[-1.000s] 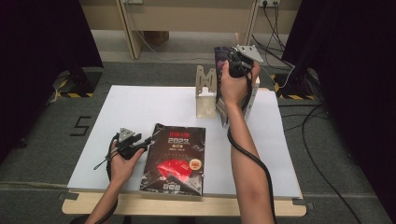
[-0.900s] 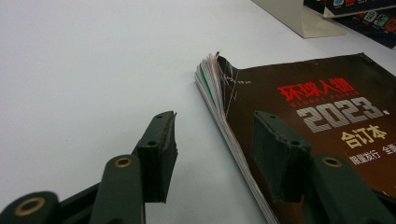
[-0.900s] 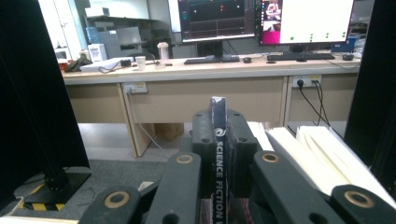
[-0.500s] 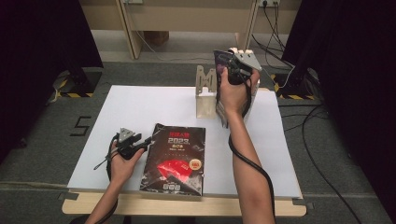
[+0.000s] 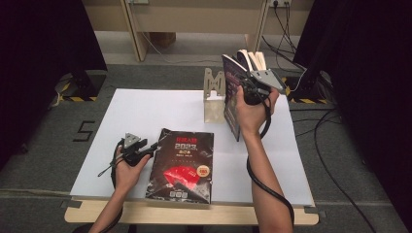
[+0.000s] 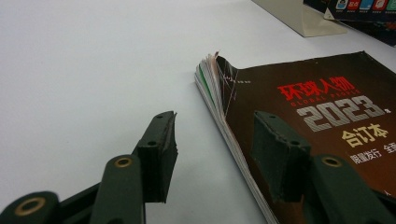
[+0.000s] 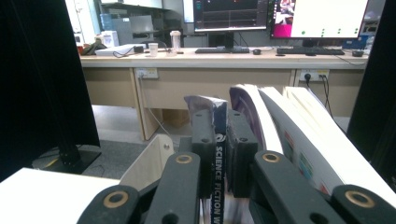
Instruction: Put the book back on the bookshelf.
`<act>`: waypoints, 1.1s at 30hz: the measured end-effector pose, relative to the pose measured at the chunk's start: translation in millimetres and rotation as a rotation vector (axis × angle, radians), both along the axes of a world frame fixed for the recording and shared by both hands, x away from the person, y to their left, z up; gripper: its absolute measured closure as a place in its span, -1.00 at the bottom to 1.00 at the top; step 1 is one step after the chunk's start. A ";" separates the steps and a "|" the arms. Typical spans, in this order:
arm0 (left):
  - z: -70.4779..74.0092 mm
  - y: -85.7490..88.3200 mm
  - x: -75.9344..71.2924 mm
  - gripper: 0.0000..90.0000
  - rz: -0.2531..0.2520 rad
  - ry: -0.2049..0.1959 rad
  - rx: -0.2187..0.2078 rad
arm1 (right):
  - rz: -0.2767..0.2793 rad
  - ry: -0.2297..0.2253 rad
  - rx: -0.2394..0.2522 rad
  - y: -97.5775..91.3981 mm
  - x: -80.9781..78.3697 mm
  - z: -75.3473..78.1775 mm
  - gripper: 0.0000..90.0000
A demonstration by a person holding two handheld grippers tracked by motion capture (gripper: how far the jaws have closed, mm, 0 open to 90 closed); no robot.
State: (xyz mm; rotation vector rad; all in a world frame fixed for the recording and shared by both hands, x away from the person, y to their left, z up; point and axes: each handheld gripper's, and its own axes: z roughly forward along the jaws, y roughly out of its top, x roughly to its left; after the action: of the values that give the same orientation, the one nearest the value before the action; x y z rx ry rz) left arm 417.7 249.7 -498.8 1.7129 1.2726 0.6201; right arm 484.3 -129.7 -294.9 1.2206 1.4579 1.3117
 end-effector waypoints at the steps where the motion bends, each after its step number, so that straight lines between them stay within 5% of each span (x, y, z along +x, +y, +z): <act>1: 0.0 -0.2 0.1 0.10 0.001 0.000 -0.001 | 0.005 0.006 0.009 -0.9 -3.1 -0.8 0.88; 13: 0.0 -1.0 -0.2 0.10 0.002 -0.003 0.004 | 0.023 0.074 0.028 -14.3 -29.6 -7.3 0.87; 33: -0.1 -1.7 -0.1 0.10 0.001 -0.004 0.007 | 0.045 0.192 0.030 -14.6 -29.2 -11.9 0.74</act>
State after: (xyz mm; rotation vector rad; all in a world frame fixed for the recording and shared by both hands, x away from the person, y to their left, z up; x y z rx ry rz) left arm 417.6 248.1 -498.9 1.7162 1.2699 0.6285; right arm 455.1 -144.3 -306.8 1.3716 1.6136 1.2790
